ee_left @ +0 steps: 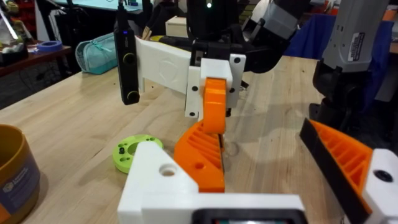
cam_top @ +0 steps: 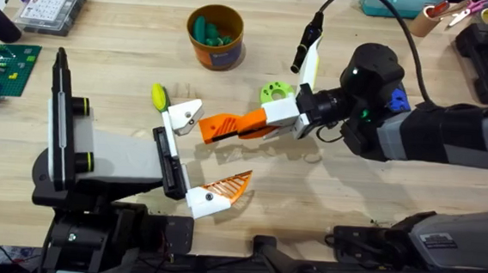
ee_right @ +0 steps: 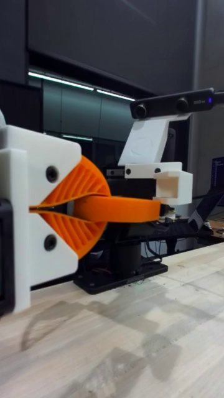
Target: Pick up the gripper from the table and insert it into the empty holder that is missing its gripper. Then pick up a screw, insert it into the mounting hole, and use the screwdriver to tighten it. Finally, clean up the table by picking up the vegetable and placing it into the bucket.
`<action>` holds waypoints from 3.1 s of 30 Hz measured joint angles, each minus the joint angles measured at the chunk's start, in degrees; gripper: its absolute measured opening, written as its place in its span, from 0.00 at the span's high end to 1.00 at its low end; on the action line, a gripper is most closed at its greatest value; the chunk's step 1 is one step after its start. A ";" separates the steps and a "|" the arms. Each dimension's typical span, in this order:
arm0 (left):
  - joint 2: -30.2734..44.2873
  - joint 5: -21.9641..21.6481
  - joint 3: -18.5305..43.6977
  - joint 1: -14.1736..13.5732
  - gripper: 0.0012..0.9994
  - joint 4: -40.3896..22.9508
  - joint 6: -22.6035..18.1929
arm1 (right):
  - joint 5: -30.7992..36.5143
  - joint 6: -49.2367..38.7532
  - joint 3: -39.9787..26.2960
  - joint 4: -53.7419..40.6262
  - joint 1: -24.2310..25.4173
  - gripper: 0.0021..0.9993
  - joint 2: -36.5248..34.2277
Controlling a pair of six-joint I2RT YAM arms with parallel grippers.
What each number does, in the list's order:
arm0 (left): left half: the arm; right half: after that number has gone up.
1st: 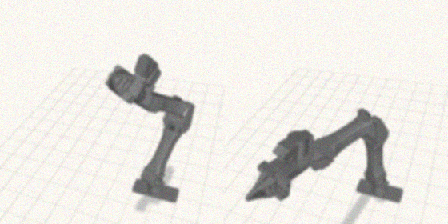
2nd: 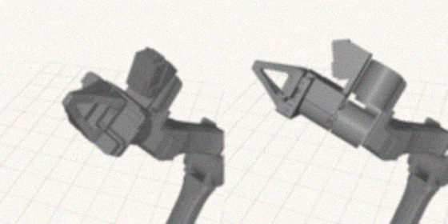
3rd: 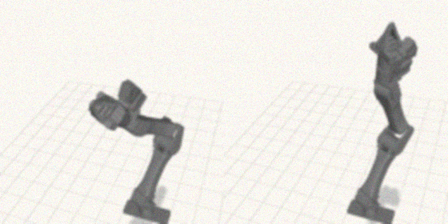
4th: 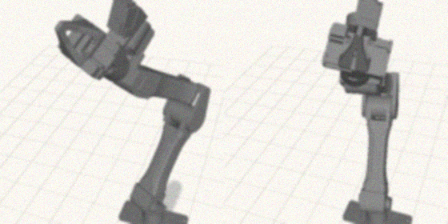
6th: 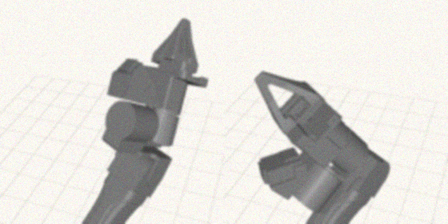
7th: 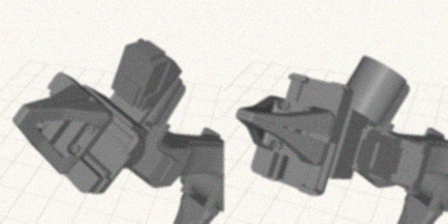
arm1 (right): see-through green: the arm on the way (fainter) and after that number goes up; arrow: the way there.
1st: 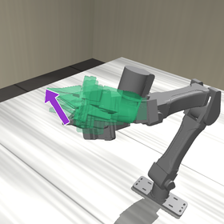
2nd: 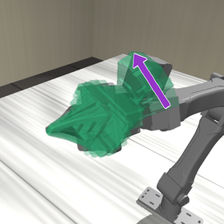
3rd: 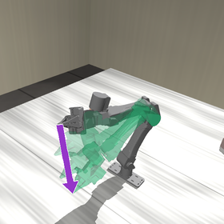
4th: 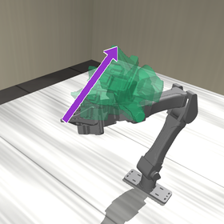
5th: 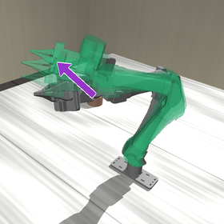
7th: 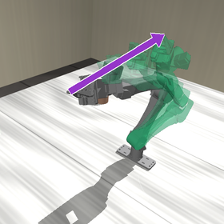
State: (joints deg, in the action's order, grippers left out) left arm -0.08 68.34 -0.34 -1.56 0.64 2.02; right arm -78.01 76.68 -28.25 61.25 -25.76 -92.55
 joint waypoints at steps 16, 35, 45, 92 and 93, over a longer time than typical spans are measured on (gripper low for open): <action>0.11 -0.46 0.59 0.00 0.02 -0.67 0.07 | -0.39 0.20 0.02 -0.40 0.04 0.99 -0.01; 0.11 -0.46 0.59 0.00 0.02 -0.72 0.09 | -5.31 8.08 0.07 10.83 0.04 0.99 0.62; 0.11 -0.46 0.59 0.00 0.02 -0.72 0.07 | -1.65 13.33 0.07 13.32 0.04 0.99 1.09; 0.11 -0.84 0.59 0.00 0.02 -1.00 -0.06 | 7.31 7.44 0.17 7.71 -2.28 0.99 1.13; 0.11 -0.85 0.59 0.00 0.02 -1.24 -0.03 | 7.77 7.08 0.17 6.95 -2.59 0.99 1.13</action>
State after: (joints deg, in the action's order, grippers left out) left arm 0.03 67.49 0.25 -1.56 -0.60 1.99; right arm -70.24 83.77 -28.08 68.20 -28.35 -91.42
